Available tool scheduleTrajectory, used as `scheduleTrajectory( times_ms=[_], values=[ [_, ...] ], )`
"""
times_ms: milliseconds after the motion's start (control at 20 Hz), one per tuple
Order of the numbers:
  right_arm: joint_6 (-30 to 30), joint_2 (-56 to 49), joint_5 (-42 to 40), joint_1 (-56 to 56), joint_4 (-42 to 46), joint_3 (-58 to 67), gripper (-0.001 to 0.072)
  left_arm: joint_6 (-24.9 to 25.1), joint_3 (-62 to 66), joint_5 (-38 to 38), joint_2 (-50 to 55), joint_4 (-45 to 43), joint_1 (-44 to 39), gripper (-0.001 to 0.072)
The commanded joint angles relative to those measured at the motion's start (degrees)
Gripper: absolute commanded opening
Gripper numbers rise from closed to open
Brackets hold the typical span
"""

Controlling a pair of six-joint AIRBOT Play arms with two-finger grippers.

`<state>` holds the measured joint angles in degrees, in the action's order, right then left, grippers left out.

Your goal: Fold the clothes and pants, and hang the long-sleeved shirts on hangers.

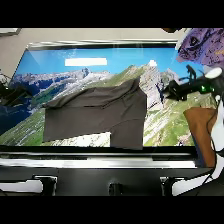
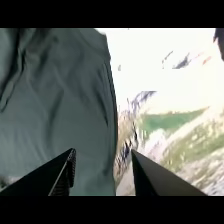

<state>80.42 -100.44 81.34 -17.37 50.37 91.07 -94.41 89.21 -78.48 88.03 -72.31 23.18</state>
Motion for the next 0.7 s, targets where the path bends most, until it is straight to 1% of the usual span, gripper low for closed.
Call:
scheduleTrajectory(
  times_ms=[0,100,300,650],
  values=[
    [-8.9,0.6,0.6,-3.2,-6.7,-11.9,0.0416,2.4,-4.4,-2.1,-4.5,1.0,2.1,0.0549],
    [-11.9,0.6,-2.8,-1.1,-7.9,-17.6,0.0415,2.6,-6.8,-3.0,-5.4,1.0,2.0,0.0548],
    [-14.5,0.5,-8.3,4.4,-7.7,-23.8,0.0416,2.6,-8.9,-2.9,-5.4,0.9,2.0,0.0548],
    [-14.9,0.5,-14.1,11.3,-7.8,-25.1,0.0411,3.2,-9.2,-0.1,-5.0,0.0,2.0,0.0548]
  ],
)
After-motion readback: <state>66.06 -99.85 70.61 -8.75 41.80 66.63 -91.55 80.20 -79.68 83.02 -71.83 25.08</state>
